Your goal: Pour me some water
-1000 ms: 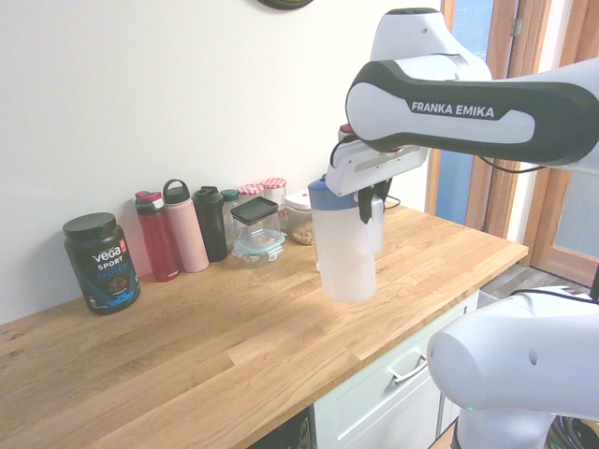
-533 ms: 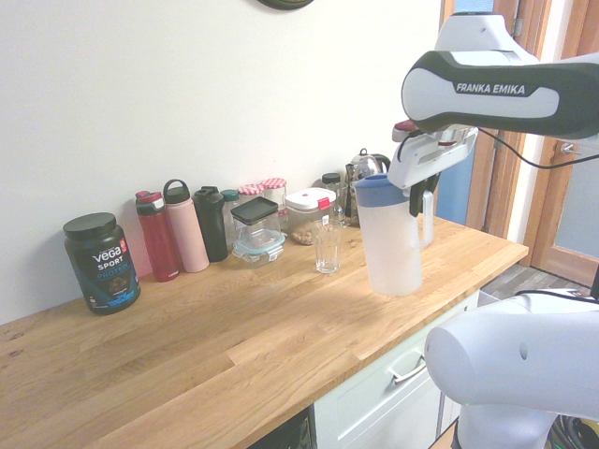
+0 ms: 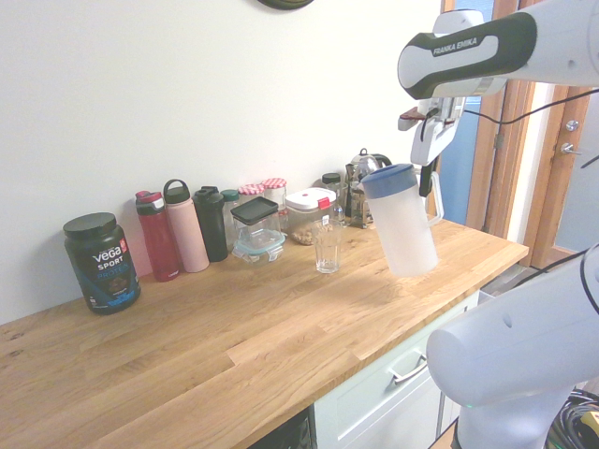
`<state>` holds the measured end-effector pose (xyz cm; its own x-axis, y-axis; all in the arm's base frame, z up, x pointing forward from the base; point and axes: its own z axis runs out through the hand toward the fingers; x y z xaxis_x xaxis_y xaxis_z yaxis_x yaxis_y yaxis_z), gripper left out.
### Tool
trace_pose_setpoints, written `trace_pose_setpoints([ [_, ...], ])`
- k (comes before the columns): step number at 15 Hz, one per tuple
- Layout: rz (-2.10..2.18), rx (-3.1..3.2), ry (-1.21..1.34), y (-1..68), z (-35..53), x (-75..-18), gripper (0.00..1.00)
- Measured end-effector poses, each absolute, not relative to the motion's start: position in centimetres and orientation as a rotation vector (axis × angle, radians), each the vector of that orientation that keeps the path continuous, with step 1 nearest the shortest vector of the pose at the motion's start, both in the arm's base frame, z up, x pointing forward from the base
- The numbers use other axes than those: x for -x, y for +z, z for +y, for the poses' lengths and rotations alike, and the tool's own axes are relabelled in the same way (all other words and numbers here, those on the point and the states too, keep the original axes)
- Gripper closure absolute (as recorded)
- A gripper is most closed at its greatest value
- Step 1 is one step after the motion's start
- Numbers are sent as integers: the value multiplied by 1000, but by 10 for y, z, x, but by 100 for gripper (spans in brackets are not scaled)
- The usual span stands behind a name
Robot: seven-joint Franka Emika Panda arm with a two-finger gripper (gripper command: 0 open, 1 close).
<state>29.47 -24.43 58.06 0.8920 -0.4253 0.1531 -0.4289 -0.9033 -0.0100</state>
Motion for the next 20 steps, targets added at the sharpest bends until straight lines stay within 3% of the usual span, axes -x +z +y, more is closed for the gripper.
trace_pose_setpoints([
  [9,-184,-2896,86,563,-235,-375,100],
  [20,-47,-2603,27,557,-180,-439,100],
])
